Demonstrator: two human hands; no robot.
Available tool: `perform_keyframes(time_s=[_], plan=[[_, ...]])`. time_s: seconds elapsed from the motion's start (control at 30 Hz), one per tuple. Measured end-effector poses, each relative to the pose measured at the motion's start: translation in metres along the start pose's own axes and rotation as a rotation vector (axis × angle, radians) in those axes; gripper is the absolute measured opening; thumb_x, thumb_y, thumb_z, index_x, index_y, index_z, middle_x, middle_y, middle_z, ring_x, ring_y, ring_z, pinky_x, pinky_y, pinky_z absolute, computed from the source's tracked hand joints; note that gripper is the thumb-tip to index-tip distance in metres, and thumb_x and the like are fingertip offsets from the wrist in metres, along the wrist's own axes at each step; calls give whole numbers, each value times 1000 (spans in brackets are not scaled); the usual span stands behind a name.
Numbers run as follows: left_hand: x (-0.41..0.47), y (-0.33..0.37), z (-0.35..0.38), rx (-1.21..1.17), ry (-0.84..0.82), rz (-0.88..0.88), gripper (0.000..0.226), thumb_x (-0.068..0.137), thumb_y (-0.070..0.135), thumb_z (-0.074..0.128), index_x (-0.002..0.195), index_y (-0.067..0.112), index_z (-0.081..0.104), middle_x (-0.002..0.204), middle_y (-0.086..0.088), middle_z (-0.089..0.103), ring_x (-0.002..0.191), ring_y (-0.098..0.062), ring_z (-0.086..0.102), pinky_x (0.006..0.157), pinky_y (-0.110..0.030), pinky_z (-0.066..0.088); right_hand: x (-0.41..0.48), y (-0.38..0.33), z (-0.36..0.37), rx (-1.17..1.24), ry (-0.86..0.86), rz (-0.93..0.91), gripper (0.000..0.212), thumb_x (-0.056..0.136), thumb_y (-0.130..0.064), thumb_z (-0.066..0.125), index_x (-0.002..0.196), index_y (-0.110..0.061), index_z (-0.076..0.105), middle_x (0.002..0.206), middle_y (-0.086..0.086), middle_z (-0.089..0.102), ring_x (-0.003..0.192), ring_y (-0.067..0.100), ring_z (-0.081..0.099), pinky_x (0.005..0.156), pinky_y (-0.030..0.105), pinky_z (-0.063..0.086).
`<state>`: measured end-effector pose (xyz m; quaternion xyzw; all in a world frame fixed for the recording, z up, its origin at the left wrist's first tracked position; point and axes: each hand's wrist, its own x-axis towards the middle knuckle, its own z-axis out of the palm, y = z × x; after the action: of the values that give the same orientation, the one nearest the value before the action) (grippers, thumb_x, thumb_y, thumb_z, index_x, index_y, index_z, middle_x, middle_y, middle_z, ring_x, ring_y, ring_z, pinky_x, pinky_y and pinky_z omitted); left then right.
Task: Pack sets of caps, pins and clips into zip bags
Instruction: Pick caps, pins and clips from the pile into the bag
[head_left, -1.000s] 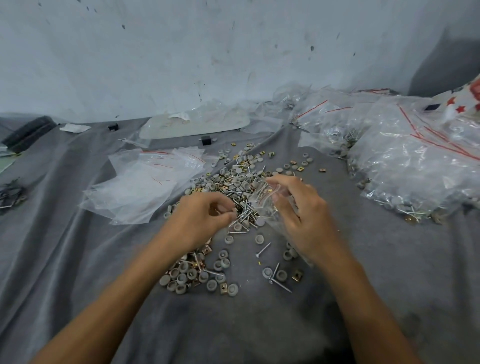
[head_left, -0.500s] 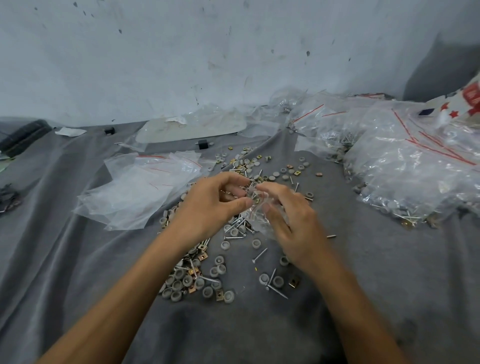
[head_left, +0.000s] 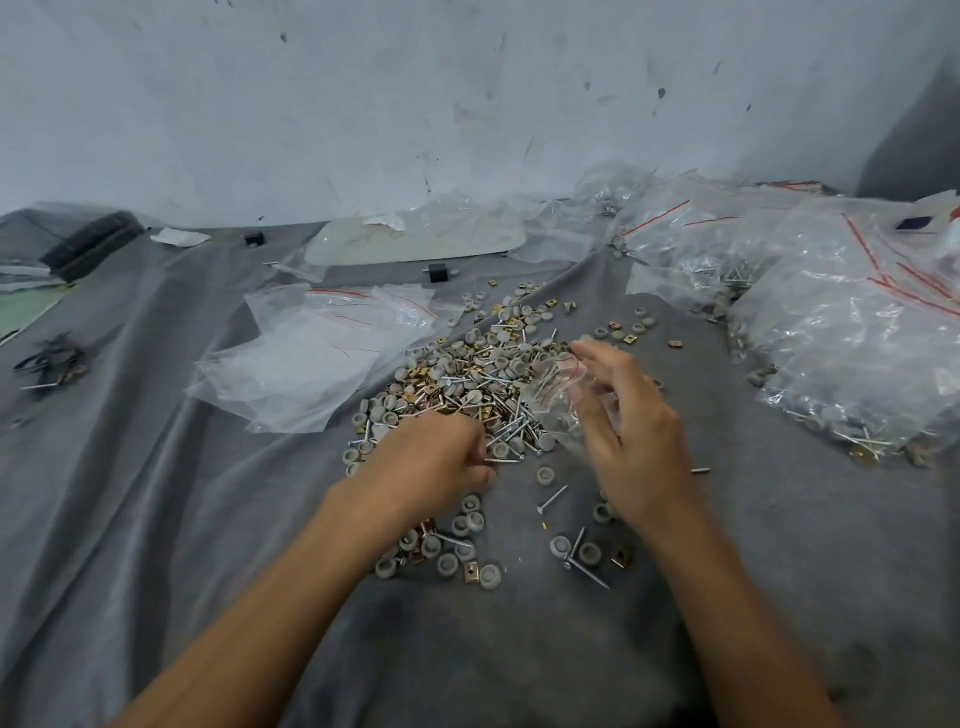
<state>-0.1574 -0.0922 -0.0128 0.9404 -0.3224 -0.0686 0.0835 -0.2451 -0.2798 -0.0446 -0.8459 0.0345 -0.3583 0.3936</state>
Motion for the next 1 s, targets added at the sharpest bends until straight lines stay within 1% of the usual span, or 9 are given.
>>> perform_keyframes(time_s=[0.27, 0.37, 0.47, 0.57, 0.7, 0.8, 0.87, 0.93, 1.0], plan=[[-3, 0, 9, -135, 69, -61, 11, 85, 40, 66, 89, 32, 59, 87, 12, 65, 83, -10, 61, 72, -33, 53, -3, -3, 1, -10, -110, 14, 40, 104, -28, 56, 139, -44, 45, 123, -15, 58, 123, 19, 57, 98, 49, 52], [-2, 3, 2, -341, 230, -42, 9, 83, 37, 67, 85, 33, 59, 83, 14, 65, 77, -3, 60, 69, -31, 52, -2, 0, 1, -43, -143, 38, 37, 104, -31, 57, 139, -39, 50, 126, -5, 63, 124, 21, 57, 100, 48, 50], [-1, 10, -7, -521, 348, 4, 7, 85, 40, 66, 89, 37, 61, 82, 17, 65, 72, 0, 60, 66, -22, 49, -1, 0, 2, -73, -163, 44, 32, 104, -33, 57, 136, -32, 57, 124, -7, 66, 123, 18, 57, 101, 46, 49], [3, 15, -10, -638, 362, 58, 9, 88, 41, 70, 95, 38, 64, 86, 23, 67, 67, -1, 60, 60, -16, 44, -2, -3, 2, -86, -153, 1, 29, 103, -31, 58, 132, -29, 63, 120, -11, 68, 119, 13, 58, 101, 43, 48], [3, 11, -7, -789, 306, 86, 30, 93, 34, 71, 121, 39, 60, 94, 20, 72, 79, -2, 68, 78, -27, 55, -2, -4, 2, -69, -144, -21, 27, 103, -29, 58, 129, -28, 65, 120, -12, 68, 120, 13, 58, 102, 43, 48], [0, -3, -10, -669, 323, 44, 15, 96, 27, 68, 106, 37, 65, 82, 19, 69, 75, 4, 63, 71, -19, 47, -1, -3, 0, -65, -126, -17, 26, 104, -28, 58, 129, -29, 65, 121, -14, 67, 121, 15, 58, 102, 44, 48], [-5, -13, -14, -467, 201, 51, 7, 95, 28, 68, 94, 35, 67, 81, 18, 67, 75, 5, 61, 68, -19, 43, -1, -3, 0, -64, -117, -22, 26, 104, -28, 57, 129, -30, 65, 120, -18, 65, 122, 15, 57, 102, 43, 48], [-10, -18, -18, -310, -17, 82, 3, 93, 33, 70, 93, 35, 67, 85, 19, 69, 77, 6, 63, 66, -17, 43, -2, -5, 0, -67, -116, -23, 27, 103, -29, 56, 129, -29, 65, 120, -19, 63, 122, 15, 57, 102, 42, 48], [-17, -19, -19, -212, -173, 87, 16, 88, 45, 74, 98, 36, 66, 90, 19, 68, 80, 5, 63, 70, -21, 47, -2, -6, 1, -67, -117, -26, 27, 103, -26, 57, 129, -28, 65, 121, -16, 64, 122, 16, 57, 103, 43, 48]])
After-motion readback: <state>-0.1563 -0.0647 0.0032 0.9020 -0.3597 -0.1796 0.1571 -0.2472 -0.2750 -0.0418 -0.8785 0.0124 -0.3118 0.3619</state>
